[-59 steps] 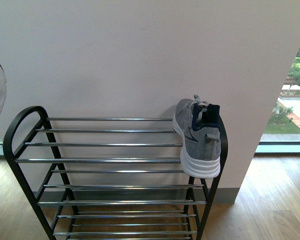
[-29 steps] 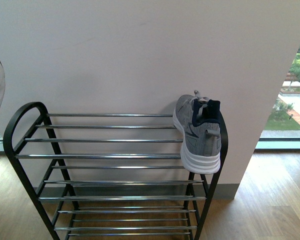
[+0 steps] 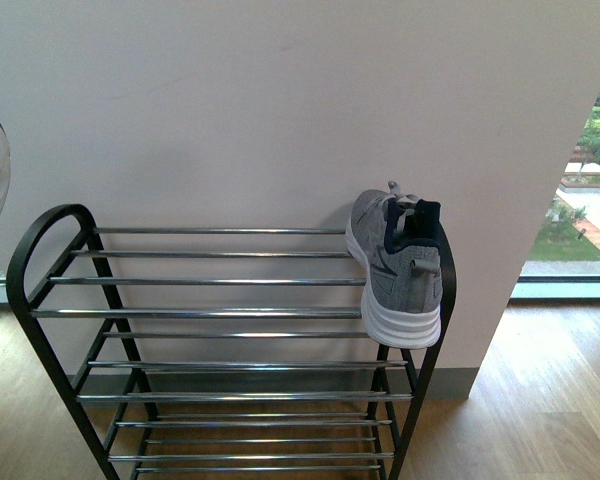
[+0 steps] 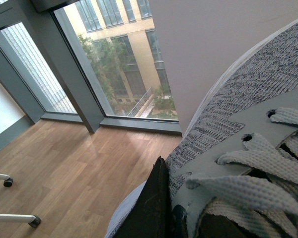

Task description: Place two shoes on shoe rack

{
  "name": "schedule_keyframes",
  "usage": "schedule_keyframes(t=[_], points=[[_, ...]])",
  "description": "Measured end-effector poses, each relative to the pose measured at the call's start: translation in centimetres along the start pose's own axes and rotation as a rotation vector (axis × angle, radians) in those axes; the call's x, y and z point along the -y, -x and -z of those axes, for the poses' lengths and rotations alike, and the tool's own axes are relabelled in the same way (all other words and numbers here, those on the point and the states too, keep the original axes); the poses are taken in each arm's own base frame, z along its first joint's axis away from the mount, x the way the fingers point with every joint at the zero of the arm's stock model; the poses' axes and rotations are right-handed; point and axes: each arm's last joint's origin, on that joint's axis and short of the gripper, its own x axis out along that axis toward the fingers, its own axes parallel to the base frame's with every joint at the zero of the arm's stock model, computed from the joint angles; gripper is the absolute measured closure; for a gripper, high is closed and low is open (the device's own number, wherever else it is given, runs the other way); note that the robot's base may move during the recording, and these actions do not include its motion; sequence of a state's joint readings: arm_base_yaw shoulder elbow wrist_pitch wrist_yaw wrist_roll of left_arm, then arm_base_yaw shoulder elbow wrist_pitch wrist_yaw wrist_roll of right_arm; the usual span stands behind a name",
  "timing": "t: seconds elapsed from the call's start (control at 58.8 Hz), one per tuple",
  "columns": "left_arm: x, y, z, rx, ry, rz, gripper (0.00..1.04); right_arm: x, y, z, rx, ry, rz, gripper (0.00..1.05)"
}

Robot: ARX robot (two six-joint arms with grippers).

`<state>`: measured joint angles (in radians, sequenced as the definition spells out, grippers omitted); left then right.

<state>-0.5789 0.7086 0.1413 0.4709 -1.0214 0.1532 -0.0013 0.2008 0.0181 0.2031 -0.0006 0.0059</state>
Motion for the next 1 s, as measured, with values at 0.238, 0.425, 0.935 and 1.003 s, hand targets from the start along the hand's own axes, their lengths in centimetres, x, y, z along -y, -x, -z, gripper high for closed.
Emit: schedule_keyframes(t=[0.238, 0.425, 0.935, 1.003], points=[[0.0, 0.0, 0.0, 0.0, 0.0, 0.0, 1.03, 0.0, 1.0, 0.4, -0.029, 0.0, 0.002, 1.03], [0.0, 0.0, 0.0, 0.0, 0.0, 0.001, 1.03, 0.0, 1.3, 0.3, -0.006, 0.0, 0.001, 1.03], [-0.1, 0.0, 0.0, -0.001, 0.002, -0.012, 1.03, 0.0, 1.3, 0.3, -0.004, 0.002, -0.003, 0.29], [-0.1, 0.0, 0.0, -0.001, 0.001, -0.011, 1.03, 0.0, 1.3, 0.3, -0.004, 0.002, -0.003, 0.19]])
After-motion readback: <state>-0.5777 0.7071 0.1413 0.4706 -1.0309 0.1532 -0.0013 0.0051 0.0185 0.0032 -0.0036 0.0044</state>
